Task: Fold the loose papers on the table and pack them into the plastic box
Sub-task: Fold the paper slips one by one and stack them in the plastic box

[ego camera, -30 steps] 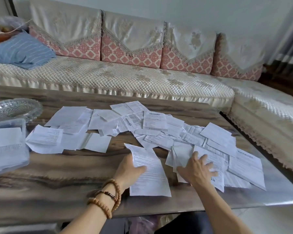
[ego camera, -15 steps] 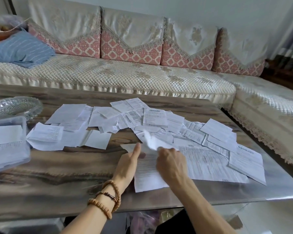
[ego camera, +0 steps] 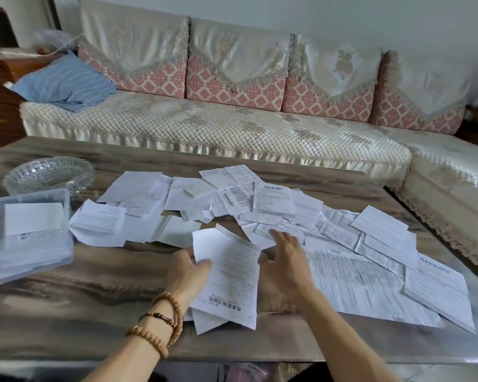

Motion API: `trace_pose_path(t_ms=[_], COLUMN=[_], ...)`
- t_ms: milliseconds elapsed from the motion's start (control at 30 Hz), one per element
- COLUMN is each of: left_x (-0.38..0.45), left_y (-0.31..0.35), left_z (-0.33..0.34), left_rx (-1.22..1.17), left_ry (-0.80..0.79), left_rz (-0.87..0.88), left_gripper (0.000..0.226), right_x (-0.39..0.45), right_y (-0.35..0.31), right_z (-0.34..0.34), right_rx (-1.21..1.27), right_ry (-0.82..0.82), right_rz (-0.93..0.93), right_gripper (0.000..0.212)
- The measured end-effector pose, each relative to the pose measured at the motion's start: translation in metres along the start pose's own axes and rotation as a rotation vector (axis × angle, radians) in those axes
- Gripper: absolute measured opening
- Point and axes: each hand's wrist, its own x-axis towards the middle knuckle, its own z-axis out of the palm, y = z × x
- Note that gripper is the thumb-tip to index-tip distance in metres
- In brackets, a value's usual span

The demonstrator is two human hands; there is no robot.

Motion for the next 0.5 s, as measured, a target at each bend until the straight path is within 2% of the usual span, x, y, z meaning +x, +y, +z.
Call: trace_pose_path(t_ms=[67, 100, 167, 267, 367, 467, 500], left_x=[0.006, 0.009, 0.014, 0.021, 0.023, 0.026, 0.029], left_y=[0.001, 0.0, -0.001, -0.005, -0.007, -0.004, -0.002], left_z=[-0.008, -0.011, -0.015, -0.016, -0.013, -0.011, -0.01], left_rx=[0.052, 0.073, 0.08, 0.074, 0.067, 0.02, 0.005], left_ry=[-0.019, -0.033, -0.06, -0.068, -0.089, -0.09, -0.086], left_rz=[0.029, 0.045, 0.07, 0.081, 0.084, 0.073, 0.07], left_gripper=[0.001, 0.009, 0.015, 0.015, 0.016, 0.017, 0.019], right_x=[0.033, 0.046, 0.069, 0.087, 0.088, 0.095, 0.1], right_y=[0.019, 0.027, 0.037, 0.043, 0.052, 0.057, 0.055], right_z=[0.008, 0.011, 0.01, 0.008, 0.009, 0.01, 0.008], right_rx=[-0.264, -0.328, -0.305, -0.422, -0.562, -0.452, -0.388], right_ry=[-0.118, -0.181, -0.243, -0.251, -0.166, -0.127, -0.119], right_rz=[0.108, 0.158, 0.232, 0.147, 0.055, 0.076, 0.107], right_gripper=[0.071, 0.072, 0.059, 0.039, 0.021, 0.009, 0.016])
